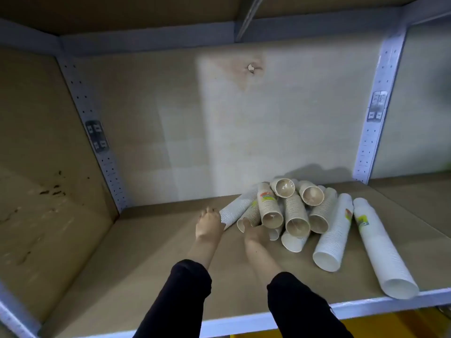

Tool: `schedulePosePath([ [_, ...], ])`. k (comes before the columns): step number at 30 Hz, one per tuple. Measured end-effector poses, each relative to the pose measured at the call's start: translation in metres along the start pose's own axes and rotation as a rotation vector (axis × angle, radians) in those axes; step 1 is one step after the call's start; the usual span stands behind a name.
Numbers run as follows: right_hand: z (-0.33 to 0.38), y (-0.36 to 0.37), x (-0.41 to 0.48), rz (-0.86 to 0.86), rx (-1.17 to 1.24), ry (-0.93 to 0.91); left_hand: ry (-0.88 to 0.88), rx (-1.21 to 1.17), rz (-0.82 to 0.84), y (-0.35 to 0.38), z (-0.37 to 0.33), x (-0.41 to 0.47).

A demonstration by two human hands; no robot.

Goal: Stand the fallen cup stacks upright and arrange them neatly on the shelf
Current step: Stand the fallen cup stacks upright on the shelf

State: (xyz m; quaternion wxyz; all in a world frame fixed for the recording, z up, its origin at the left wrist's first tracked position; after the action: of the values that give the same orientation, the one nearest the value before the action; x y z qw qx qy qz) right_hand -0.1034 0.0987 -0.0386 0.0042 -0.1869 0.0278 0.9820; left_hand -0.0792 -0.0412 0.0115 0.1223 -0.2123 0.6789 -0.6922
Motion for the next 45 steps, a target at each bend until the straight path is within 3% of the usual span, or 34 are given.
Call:
schedulePosePath([
  [10, -0.005, 0.011, 0.02, 0.018, -0.041, 0.112, -0.054, -0.043, 0.091, 0.015, 0.01, 0.009],
  [21, -0.007, 0.007, 0.019, 0.018, -0.015, 0.047, -0.102, 0.006, 0.083, 0.008, 0.035, -0.014],
  [36, -0.028, 0.015, 0.001, 0.319, -0.445, 0.196, -0.289, -0.036, 0.309, -0.005, 0.096, -0.078],
  [45, -0.016, 0.032, -0.003, 0.287, -0.487, -0.033, -0.31, -0.076, 0.333, -0.003, 0.1, -0.086],
])
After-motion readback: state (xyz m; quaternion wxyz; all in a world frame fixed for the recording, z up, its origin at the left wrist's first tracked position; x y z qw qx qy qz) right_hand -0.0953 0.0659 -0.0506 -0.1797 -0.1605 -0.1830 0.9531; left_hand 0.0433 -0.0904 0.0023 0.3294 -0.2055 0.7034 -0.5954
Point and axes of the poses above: each hand's wrist, its own x-axis towards the middle knuckle, its own y-axis out of the palm, z = x × y, the point moved 9 cm from there along x, towards the middle knuckle, and after that the axes turned 5 degrees about x, right-handed, at the moved point
